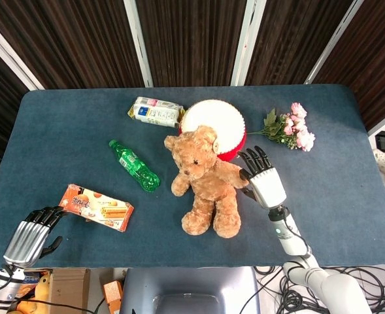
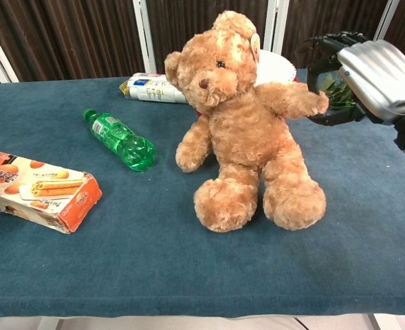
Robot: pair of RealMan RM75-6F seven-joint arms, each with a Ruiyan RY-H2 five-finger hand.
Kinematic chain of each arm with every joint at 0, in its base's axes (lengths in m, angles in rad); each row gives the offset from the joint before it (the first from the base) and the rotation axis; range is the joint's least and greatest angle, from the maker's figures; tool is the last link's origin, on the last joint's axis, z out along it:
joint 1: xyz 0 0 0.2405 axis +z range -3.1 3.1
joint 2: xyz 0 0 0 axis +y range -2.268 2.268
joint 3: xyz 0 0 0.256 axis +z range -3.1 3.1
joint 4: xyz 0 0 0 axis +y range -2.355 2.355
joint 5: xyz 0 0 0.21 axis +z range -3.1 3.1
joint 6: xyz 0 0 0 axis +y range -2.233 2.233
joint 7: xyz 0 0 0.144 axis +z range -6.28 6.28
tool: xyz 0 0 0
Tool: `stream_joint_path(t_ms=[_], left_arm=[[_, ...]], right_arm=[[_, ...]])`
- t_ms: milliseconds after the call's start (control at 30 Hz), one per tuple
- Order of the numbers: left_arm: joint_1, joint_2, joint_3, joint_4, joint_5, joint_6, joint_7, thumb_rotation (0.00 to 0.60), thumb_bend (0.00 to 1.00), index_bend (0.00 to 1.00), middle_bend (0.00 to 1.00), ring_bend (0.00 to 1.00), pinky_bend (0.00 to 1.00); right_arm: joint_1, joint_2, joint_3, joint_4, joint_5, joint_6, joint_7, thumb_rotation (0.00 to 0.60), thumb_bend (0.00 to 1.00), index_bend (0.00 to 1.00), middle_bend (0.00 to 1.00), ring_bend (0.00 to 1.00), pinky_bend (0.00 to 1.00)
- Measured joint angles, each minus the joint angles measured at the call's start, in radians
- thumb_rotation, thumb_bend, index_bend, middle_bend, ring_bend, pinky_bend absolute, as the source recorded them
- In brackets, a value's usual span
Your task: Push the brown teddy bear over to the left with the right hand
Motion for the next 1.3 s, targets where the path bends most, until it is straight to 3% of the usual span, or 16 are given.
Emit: stream_joint_path(t_ms=[500,833,933,967,1067,1133,1300], left_arm=[[0.001,0.000,0.000,-0.001,0.000,0.000,0.001,0.600,0.28,0.31,0.26,0.24,0.34],[0.000,-0.001,0.000,-0.002,0.001,-0.003,0.004,0.600,0.28,0.31,0.25,0.24,0.34],[-0.001,-0.001,0.000,-0.001,0.000,-0.003,0.005,0.600,0.28,0.31,0.25,0.24,0.34],[-0.001,-0.001,0.000,-0.001,0.001,-0.002,0.005,0.600,0.28,0.31,0.25,0.24,0.34],[0.001,-0.002,0.000,0.000,0.004,0.002,0.007,0.600,0.28,0.30,0.25,0.24,0.34],[0.001,-0.002,0.000,0.000,0.005,0.004,0.008,0.600,0.28,0.30,0.25,0.24,0.34],[0.005,-0.004,0.001,0.000,0.014,0.017,0.018,0.600,0.28,0.30,0.25,0.24,0.34]], right_arm=[[0.019,0.010,0.028,-0.031,0.020,0.044,0.018,0.600,0.33,0.69,0.21,0.15,0.17],[-0.001,0.009,0.005,-0.001,0.033,-0.033,0.017,0.600,0.33,0.67,0.21,0.15,0.17],[-0.005,0.013,-0.005,-0.003,0.030,-0.043,0.028,0.600,0.33,0.54,0.21,0.14,0.17],[-0.007,0.018,-0.009,-0.008,0.028,-0.045,0.033,0.600,0.31,0.44,0.20,0.12,0.17],[-0.018,0.045,-0.025,-0.046,0.019,-0.049,0.043,0.600,0.18,0.16,0.10,0.04,0.17],[-0.030,0.074,-0.038,-0.093,0.012,-0.052,0.042,0.600,0.11,0.04,0.04,0.01,0.17],[-0.073,0.193,-0.082,-0.296,-0.010,-0.047,0.004,0.600,0.06,0.00,0.00,0.00,0.16]])
